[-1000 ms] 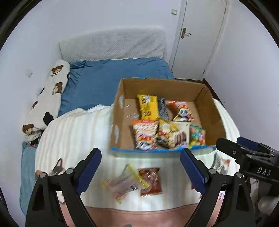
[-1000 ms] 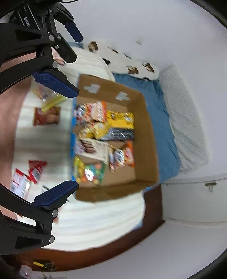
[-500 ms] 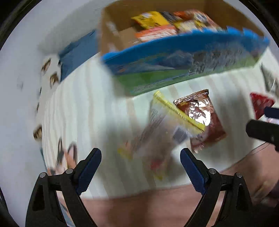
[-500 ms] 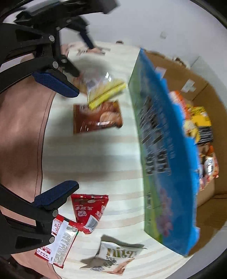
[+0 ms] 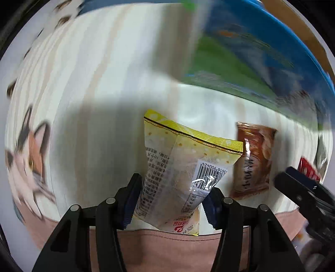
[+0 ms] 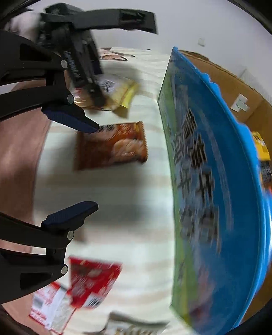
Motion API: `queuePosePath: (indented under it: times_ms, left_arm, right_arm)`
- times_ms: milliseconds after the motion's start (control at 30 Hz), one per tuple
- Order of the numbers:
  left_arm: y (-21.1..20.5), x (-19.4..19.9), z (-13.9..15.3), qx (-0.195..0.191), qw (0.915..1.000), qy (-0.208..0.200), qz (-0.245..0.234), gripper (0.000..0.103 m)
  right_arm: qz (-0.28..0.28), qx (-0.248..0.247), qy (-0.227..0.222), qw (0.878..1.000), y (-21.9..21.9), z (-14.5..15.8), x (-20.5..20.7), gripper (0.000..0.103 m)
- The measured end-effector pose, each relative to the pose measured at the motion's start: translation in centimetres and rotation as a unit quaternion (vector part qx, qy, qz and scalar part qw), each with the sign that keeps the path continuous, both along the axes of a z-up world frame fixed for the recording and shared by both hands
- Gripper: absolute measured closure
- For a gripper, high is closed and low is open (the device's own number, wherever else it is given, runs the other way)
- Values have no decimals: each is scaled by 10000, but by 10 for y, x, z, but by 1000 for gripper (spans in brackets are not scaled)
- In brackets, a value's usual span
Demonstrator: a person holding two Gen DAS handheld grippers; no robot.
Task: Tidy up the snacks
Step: 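Grasp the clear egg-roll bag with left tool while right tool grasps brown biscuit pack, then carry both packs into the box, release them, and lift both tools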
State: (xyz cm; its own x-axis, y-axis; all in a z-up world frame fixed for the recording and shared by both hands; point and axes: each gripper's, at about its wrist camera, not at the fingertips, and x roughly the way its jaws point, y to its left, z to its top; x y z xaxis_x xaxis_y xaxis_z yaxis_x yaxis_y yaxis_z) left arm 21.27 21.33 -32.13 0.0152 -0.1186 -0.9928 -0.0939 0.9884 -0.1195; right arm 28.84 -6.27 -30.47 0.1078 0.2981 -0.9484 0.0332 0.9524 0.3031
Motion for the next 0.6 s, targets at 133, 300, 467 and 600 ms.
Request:
queuePosePath:
  times_ms: [133, 300, 467, 600]
  left_arm:
    - [16, -9, -8, -120, 9992, 20, 385, 49]
    - [15, -17, -10, 4, 9993, -80, 376, 51]
    - [-9, -43, -10, 176, 9993, -123, 298, 51]
    - [-32, -68, -10, 187, 9997, -21, 167, 53]
  right_arm:
    - [228, -413, 148, 9988, 32, -21, 17, 31]
    - [462, -986, -67, 9940, 45, -29, 13, 42]
    - [464, -889, 6, 9950, 20, -26, -12, 42]
    - [345, -796, 174, 9961, -7, -25, -40, 42]
